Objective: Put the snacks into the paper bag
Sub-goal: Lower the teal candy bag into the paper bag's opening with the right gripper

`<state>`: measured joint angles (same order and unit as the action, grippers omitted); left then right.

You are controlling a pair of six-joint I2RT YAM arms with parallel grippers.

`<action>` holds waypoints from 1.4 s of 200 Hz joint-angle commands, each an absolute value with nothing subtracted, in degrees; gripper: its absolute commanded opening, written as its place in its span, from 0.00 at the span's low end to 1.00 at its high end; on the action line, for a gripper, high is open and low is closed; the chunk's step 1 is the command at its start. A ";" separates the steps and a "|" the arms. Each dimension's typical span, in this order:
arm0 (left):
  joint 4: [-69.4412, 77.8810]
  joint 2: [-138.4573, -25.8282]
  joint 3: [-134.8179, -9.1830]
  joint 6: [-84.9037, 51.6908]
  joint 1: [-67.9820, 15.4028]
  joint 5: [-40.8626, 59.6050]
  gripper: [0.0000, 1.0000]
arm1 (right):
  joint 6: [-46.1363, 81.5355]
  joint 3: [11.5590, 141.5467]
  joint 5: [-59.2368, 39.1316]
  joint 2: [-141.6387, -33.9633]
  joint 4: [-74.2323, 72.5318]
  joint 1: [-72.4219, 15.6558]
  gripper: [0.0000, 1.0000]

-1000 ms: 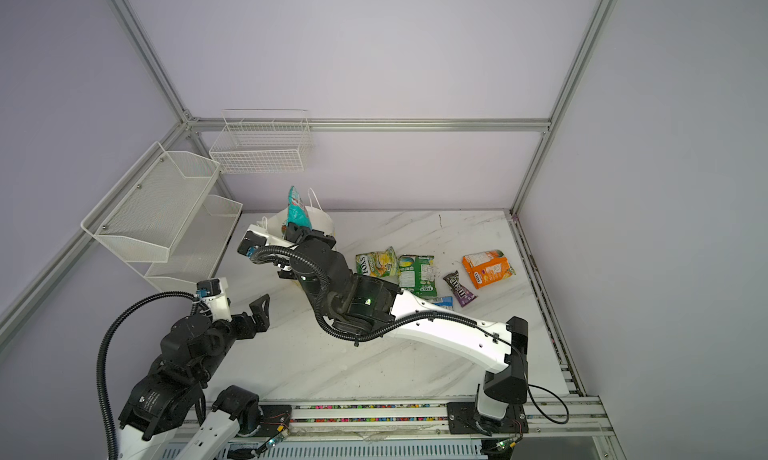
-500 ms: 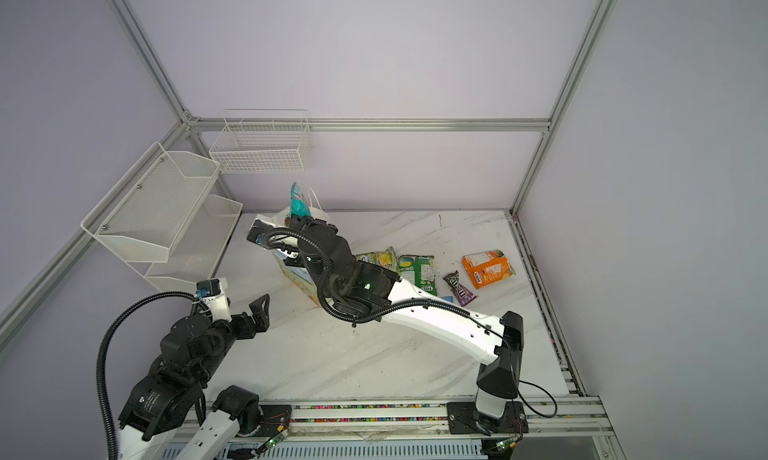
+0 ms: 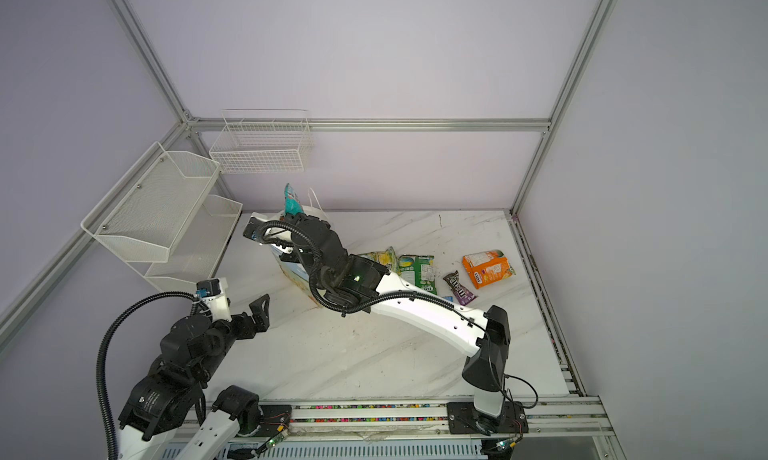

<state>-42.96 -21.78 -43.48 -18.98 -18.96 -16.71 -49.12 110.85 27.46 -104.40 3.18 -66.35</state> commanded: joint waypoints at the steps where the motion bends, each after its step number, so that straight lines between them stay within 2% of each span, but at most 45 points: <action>1: -41.65 -21.36 -42.80 -19.34 -19.29 -16.47 1.00 | -49.12 113.87 26.48 -104.96 -0.89 -65.70 0.00; 186: -41.57 -21.27 -42.76 -19.33 -19.36 -16.33 1.00 | -55.50 119.50 26.81 -112.38 -3.38 -64.03 0.00; 280: -41.55 -21.25 -42.80 -19.27 -19.34 -16.36 1.00 | -58.10 119.18 17.03 -112.85 -2.92 -60.52 0.00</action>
<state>-42.96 -21.74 -43.48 -18.98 -18.96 -16.71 -56.07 118.06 21.78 -112.64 1.06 -61.98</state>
